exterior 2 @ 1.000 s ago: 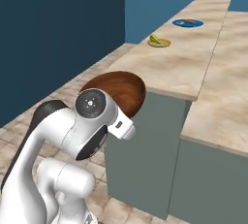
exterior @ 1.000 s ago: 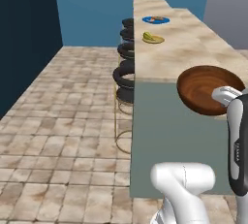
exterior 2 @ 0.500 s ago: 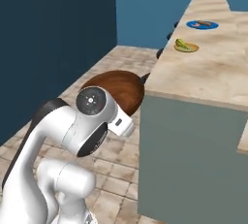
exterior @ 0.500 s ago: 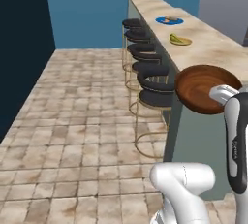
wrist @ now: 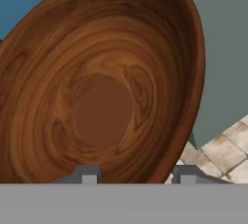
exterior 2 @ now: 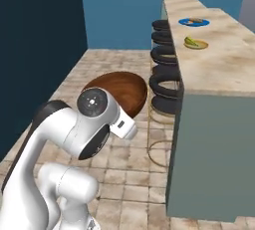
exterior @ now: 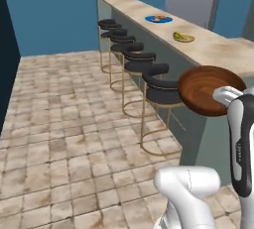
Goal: Take the smaller bowl and place it next to the appetizer plate on the dining counter , and place the larger bowl next to the plate with cooked food.
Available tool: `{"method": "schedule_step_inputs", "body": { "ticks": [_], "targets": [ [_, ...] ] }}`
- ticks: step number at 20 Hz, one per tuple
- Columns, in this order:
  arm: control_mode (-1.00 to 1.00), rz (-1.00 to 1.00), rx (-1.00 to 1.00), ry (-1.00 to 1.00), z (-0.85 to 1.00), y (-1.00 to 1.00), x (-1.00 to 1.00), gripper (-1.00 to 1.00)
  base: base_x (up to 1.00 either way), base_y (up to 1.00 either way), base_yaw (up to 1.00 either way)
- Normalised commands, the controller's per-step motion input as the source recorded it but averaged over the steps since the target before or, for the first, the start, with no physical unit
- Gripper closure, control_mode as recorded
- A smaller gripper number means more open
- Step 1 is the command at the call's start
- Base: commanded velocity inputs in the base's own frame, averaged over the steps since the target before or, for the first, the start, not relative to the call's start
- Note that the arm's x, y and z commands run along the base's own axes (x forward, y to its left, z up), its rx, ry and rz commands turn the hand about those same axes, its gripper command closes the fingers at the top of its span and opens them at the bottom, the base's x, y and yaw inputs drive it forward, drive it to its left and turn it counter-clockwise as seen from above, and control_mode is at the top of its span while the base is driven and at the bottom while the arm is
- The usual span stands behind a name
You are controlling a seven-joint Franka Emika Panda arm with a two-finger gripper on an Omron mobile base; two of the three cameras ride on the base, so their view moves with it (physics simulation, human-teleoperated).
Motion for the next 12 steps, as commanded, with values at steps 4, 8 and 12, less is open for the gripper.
{"method": "schedule_step_inputs", "body": {
  "ticks": [4,8,12],
  "targets": [
    [1.0,0.0,0.0,0.0,0.0,0.0,0.0,1.0,0.44,0.89,-0.42],
    [1.0,0.0,0.0,0.0,0.0,0.0,0.0,1.0,0.65,0.93,-0.42],
    [1.0,0.0,0.0,0.0,0.0,0.0,0.0,1.0,0.81,0.97,-0.43]
  ]
}}
